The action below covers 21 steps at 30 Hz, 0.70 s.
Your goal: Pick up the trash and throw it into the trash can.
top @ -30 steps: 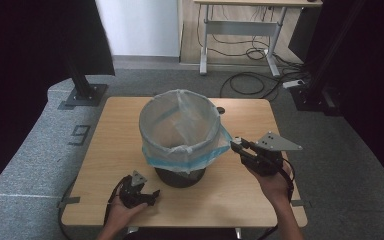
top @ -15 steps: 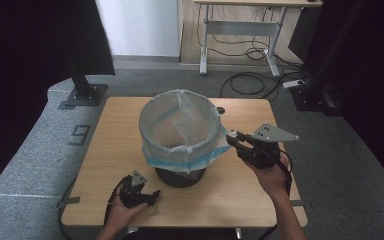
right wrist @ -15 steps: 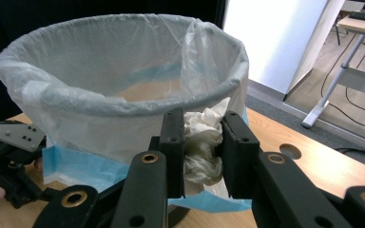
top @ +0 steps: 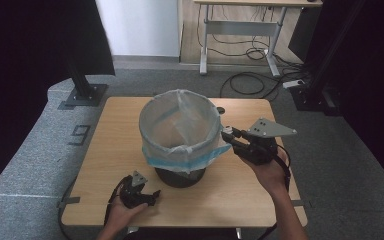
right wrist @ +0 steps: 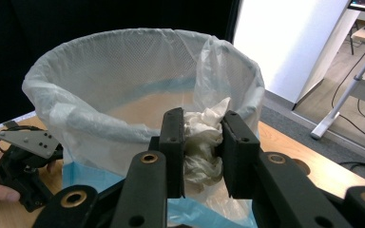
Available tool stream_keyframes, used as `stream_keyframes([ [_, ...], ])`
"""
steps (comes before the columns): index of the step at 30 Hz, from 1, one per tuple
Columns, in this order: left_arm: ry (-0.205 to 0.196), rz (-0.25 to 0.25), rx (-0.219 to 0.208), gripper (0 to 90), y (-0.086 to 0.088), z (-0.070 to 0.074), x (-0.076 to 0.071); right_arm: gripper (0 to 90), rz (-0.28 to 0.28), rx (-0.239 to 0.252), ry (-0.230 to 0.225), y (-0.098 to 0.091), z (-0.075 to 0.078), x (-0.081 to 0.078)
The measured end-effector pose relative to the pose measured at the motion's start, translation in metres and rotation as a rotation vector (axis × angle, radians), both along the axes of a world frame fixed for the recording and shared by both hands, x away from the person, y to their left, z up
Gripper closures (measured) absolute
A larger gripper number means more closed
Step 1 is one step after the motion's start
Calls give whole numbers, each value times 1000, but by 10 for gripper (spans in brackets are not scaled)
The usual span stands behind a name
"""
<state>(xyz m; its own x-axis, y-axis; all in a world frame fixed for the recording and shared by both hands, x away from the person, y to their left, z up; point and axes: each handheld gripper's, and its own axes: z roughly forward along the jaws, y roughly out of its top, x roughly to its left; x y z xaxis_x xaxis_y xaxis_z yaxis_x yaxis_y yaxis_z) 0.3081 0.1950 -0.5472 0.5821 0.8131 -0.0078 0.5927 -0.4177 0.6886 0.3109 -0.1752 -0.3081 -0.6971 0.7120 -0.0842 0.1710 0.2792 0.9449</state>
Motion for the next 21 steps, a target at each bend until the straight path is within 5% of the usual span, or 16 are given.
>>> stream_keyframes([
  [21,1,-6,-4,147,-1,0,0,727,23,0,12,25,9,20],
])
